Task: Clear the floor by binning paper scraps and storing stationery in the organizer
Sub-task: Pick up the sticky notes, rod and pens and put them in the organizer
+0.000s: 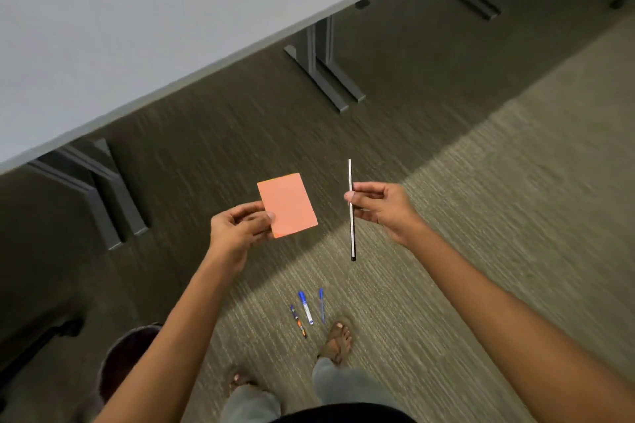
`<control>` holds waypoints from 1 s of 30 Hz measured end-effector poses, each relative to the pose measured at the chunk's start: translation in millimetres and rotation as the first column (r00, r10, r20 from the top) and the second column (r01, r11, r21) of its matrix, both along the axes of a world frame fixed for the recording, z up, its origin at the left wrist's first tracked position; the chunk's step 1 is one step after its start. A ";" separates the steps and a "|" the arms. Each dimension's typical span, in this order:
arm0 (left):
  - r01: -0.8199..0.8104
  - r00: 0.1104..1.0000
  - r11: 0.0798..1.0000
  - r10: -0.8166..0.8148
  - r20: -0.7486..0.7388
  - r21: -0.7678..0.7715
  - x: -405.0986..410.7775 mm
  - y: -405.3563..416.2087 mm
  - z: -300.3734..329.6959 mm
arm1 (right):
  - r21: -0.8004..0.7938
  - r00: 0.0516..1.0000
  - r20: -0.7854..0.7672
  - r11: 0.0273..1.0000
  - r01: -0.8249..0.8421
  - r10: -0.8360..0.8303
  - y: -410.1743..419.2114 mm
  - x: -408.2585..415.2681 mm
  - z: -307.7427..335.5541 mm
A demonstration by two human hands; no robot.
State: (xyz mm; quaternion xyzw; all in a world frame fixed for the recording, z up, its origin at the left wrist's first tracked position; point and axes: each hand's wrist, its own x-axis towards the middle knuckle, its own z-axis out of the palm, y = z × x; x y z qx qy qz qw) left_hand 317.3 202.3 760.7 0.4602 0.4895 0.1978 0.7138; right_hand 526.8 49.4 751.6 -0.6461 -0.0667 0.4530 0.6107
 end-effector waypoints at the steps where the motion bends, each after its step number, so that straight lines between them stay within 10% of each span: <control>1: -0.001 1.000 1.000 0.001 0.003 0.002 7.8 -1.7 5.3 | 0.001 1.000 0.003 1.000 0.003 -0.003 -2.5 7.5 6.3; 30: 0.062 0.998 0.994 -0.063 0.013 0.092 343.2 165.8 61.6 | 0.049 0.995 0.093 0.999 0.020 -0.025 173.9 352.1 69.2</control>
